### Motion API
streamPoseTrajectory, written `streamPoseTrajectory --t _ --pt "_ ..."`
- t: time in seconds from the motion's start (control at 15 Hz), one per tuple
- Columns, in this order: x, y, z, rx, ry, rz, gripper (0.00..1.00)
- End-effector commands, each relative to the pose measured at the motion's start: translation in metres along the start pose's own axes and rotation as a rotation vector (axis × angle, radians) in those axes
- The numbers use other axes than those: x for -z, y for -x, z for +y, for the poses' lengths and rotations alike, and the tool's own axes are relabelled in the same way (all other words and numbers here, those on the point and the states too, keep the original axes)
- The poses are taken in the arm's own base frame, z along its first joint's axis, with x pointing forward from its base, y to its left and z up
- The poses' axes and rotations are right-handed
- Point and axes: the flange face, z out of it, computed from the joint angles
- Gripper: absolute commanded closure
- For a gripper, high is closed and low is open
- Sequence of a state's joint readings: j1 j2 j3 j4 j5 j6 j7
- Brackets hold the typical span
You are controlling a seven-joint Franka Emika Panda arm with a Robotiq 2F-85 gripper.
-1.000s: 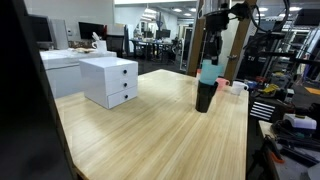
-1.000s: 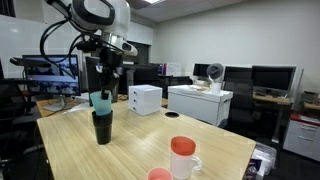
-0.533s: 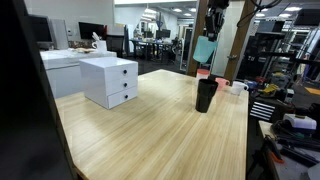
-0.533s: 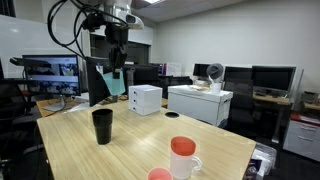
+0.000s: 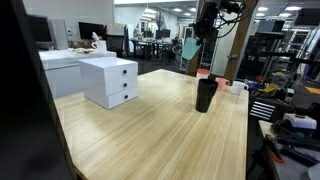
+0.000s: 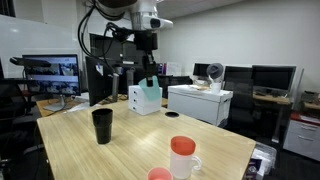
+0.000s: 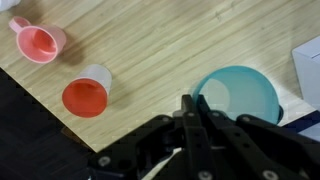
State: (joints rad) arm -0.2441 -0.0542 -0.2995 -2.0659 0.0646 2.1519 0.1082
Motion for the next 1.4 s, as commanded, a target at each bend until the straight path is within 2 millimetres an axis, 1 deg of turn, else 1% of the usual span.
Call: streamPoseTrajectory --t 0.0,0.33,0.6,0.67,1.0,1.33 --pt "-0.039 -0.042 0.018 -0.137 -0.004 0.0 0.95" --pt "-0.082 -0.079 0.04 -0.377 -0.028 -0.06 0.95" --pt "-0.101 -0.1 0.06 -0.518 -0.039 -0.072 0.95" --pt "-0.106 -0.104 0.069 -0.56 -0.043 -0.081 0.95" --pt "-0.122 -0.115 0.112 -0.719 -0.078 -0.156 0.95" --pt "-0.139 -0.117 0.135 -0.818 -0.138 -0.254 0.95"
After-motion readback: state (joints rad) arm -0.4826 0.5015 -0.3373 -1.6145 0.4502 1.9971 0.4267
